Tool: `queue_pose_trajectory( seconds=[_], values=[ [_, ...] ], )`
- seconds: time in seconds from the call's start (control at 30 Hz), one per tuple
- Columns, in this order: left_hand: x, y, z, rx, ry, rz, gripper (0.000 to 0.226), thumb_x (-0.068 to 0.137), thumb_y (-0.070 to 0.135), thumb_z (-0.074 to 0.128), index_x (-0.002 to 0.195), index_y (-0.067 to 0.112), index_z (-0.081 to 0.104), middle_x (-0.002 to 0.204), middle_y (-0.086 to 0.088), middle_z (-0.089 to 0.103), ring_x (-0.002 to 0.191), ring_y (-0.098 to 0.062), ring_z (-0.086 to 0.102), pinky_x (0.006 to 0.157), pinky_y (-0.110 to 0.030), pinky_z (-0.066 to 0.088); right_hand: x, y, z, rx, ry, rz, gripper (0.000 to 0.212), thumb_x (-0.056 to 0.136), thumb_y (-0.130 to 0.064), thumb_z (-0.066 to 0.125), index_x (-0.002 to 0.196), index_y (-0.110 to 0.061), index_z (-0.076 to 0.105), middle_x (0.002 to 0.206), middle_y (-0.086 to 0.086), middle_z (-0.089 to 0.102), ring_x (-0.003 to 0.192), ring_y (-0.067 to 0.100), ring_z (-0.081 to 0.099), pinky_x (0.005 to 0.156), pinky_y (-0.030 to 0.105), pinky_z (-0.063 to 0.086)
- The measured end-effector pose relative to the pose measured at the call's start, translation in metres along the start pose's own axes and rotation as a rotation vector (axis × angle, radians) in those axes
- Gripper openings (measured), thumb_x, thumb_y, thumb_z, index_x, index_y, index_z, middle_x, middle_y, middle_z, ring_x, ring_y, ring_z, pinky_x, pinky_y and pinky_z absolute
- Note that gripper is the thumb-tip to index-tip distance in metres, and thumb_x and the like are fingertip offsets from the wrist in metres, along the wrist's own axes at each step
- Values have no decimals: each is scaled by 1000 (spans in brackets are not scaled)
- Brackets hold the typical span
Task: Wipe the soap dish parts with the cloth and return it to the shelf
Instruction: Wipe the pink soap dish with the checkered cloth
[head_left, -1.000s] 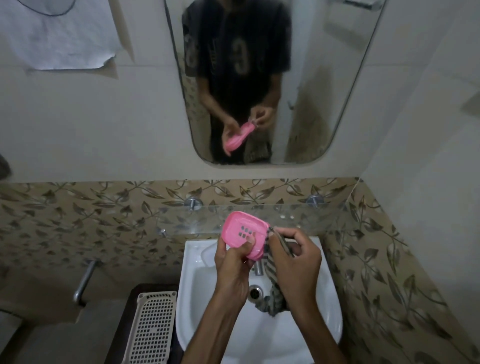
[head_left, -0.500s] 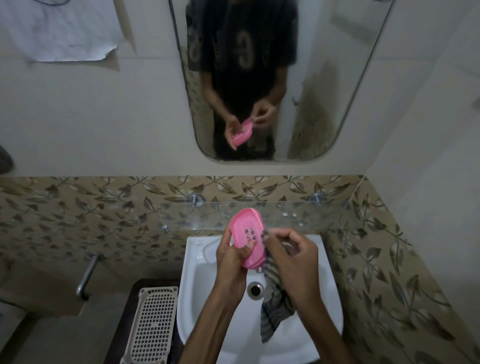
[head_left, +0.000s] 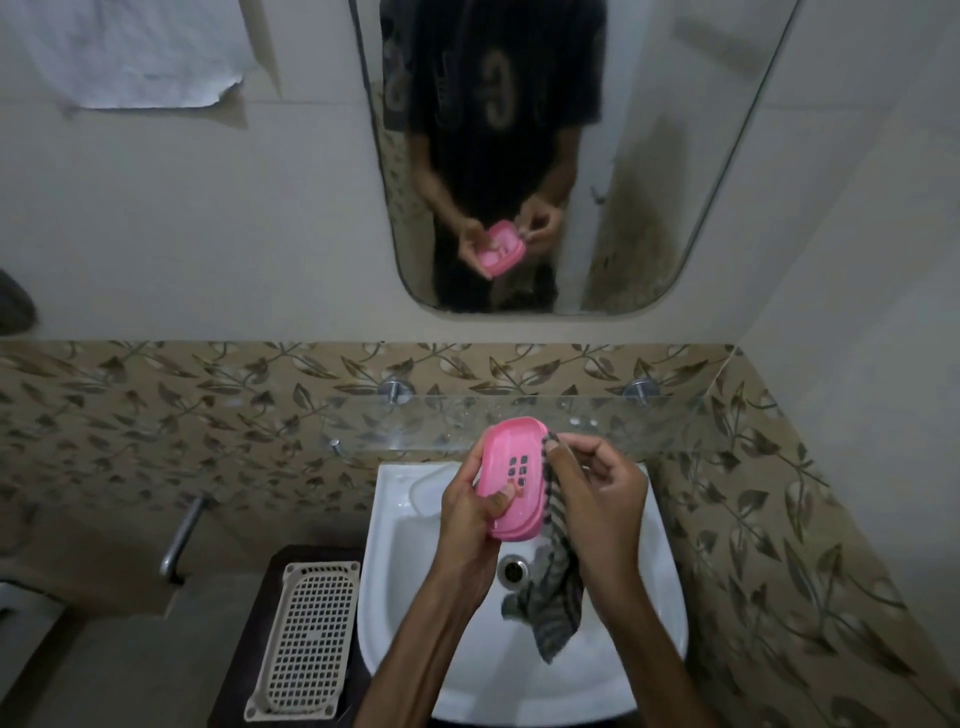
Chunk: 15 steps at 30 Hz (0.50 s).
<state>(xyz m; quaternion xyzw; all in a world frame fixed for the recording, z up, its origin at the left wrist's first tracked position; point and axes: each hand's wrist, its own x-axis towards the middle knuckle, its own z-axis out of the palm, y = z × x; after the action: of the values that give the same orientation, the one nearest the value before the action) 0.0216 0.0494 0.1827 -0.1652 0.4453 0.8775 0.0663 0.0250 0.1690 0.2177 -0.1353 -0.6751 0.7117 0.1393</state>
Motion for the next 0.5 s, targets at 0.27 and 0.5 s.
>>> queue_pose_trajectory(
  seconds=[0.27,0.5],
  values=[
    [0,2,-7,42,-76,3,81,76,-18,70,148,17,56,122,-15,76,106,-38,71,82,-47,64,-4,3,-2,-29,51,-19,12,96,-6,74,96,-17,78,88,-2,80,81,15,79,68,23,63],
    [2,7,-16,30,-148,-24,81,61,-12,66,135,21,66,114,-12,79,93,-31,76,69,-39,63,-6,6,-12,-72,-21,-36,12,96,-4,74,94,-16,78,87,-4,80,75,10,77,63,19,60]
  ],
)
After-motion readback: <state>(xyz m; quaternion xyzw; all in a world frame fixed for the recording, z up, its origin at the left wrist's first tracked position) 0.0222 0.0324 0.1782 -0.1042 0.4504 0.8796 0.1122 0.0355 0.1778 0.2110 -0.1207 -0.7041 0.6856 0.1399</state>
